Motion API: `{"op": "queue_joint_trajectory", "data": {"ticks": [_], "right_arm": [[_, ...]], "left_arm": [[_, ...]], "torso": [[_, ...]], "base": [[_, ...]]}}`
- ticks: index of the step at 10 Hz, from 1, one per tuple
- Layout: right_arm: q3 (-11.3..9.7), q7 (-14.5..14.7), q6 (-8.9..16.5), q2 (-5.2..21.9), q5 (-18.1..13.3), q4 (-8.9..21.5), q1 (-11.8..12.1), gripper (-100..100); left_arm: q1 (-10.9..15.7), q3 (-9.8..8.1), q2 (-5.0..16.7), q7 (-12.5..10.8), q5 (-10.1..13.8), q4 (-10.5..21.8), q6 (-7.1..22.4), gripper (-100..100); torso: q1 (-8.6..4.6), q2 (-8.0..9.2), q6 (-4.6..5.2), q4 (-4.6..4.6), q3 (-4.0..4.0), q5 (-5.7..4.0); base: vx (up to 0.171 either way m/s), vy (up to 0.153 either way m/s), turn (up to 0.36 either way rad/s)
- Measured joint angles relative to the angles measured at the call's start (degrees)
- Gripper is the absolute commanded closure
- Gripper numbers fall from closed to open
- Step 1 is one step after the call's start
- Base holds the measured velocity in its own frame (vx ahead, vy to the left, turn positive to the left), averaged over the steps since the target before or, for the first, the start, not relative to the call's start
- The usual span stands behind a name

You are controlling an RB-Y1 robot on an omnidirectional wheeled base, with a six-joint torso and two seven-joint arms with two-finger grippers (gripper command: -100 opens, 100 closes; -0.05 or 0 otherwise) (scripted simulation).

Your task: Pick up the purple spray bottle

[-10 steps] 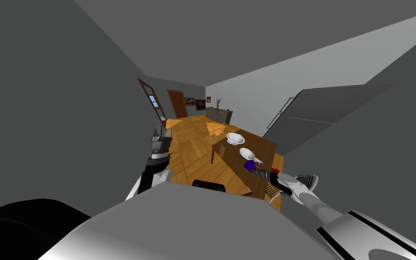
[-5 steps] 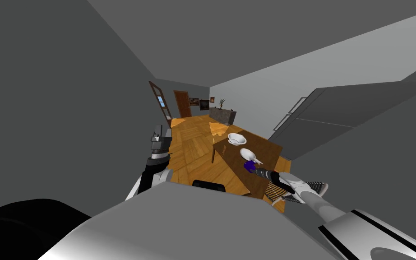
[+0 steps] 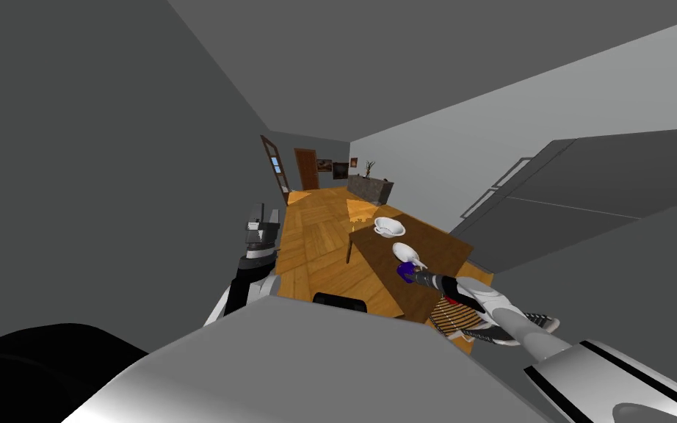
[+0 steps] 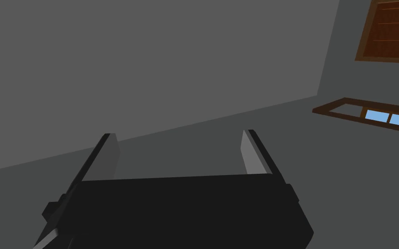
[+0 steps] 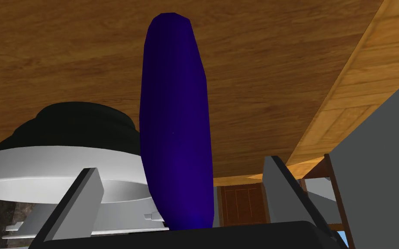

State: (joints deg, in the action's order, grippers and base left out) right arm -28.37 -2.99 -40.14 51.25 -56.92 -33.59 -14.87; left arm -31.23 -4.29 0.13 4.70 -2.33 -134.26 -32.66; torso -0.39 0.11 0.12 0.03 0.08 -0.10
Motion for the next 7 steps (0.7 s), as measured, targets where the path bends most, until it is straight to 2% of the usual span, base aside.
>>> {"op": "queue_joint_trajectory", "data": {"ticks": [2, 4, 5, 6, 7], "right_arm": [[-0.2, 1.5, -2.3, 1.1, 0.9, -1.9, 0.4, -100], [0.0, 4.0, -4.8, 0.9, 1.7, -0.5, -0.6, -100], [0.0, 4.3, -5.1, 0.9, 1.8, -0.5, -0.7, 0], [0.0, 4.3, -5.1, 0.9, 1.8, -0.5, -0.7, -100], [0.0, 4.7, -4.3, 0.2, 2.0, -0.4, -0.3, -100]], "left_arm": [[0.0, 0.0, 0.0, 0.0, 0.0, 0.0, 0.0, 0], [0.0, 0.0, 0.0, 0.0, 0.0, 0.0, 0.0, 0], [0.0, 0.0, 0.0, 0.0, 0.0, 0.0, 0.0, 0], [0.0, 0.0, 0.0, 0.0, 0.0, 0.0, 0.0, 0], [0.0, 0.0, 0.0, 0.0, 0.0, 0.0, 0.0, 0]], "torso": [[-0.13, -0.02, 0.0, 0.02, 0.0, -0.01], [0.03, -0.08, -0.01, 0.01, -0.03, 0.02], [0.14, -0.17, 0.04, -0.02, -0.08, 0.04], [0.23, -0.23, 0.03, -0.03, -0.12, 0.06], [0.25, -0.37, 0.0, -0.06, -0.2, 0.05]], "base": [[-0.062, -0.099, 0.17], [-0.036, -0.047, 0.096], [-0.004, -0.006, -0.006], [0.034, -0.01, 0.082], [0.022, -0.007, 0.024]]}}
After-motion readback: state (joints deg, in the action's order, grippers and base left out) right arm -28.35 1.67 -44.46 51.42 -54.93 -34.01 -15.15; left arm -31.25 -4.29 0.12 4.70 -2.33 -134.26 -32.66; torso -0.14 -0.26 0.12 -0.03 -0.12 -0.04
